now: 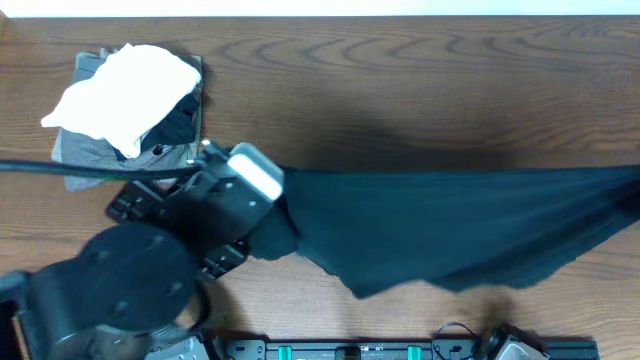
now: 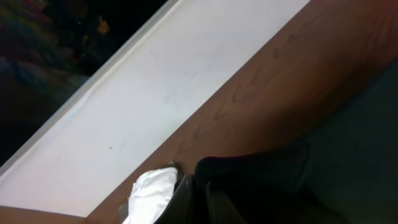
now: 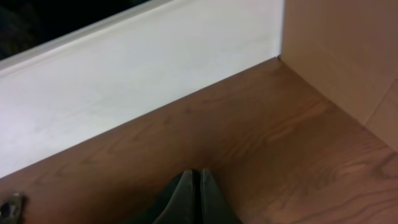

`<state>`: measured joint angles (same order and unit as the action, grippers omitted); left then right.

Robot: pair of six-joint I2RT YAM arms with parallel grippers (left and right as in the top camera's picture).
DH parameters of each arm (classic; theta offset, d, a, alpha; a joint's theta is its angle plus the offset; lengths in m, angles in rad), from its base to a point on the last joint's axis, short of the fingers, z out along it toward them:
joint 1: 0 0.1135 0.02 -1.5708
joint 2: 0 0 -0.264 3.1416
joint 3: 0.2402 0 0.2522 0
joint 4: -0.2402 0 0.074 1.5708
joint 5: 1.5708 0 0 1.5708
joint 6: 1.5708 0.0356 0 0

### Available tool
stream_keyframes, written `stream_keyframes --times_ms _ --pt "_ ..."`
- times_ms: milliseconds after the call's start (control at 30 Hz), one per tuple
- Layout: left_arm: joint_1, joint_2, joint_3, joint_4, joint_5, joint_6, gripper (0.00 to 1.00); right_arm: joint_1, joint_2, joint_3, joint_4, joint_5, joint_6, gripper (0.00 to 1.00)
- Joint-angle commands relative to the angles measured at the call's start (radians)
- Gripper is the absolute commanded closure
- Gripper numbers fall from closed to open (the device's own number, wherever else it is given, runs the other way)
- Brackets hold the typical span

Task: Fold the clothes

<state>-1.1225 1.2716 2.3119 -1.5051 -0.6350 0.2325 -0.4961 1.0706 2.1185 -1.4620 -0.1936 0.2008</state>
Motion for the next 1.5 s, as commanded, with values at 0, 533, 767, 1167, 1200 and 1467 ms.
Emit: stream_keyframes --times_ms 0,533,767,1167,1200,1467 --pt "-0.002 -0.03 0.019 -0.004 -0.025 -0.029 0.94 -0.008 0.006 0.003 0.001 0.026 0.004 0.99" --pt "0.001 -0.04 -0.011 0.014 -0.051 -0.024 0.94 -0.008 0.025 0.021 -0.091 -0.006 -0.007 0.99" --pt "0.177 0.155 -0.022 0.166 -0.103 0.066 0.94 -0.007 0.178 0.021 -0.017 -0.153 -0.046 0.99" --pt "0.634 0.323 0.076 0.639 0.209 0.008 0.94 -0.006 0.409 0.021 0.292 -0.364 -0.061 0.99" --pt "0.644 0.321 0.087 0.623 0.209 0.004 0.94 -0.006 0.409 0.021 0.287 -0.364 -0.061 0.99" --pt "0.571 0.251 0.148 0.272 0.209 -0.082 0.95 -0.007 0.312 0.021 0.145 -0.332 -0.087 0.99"
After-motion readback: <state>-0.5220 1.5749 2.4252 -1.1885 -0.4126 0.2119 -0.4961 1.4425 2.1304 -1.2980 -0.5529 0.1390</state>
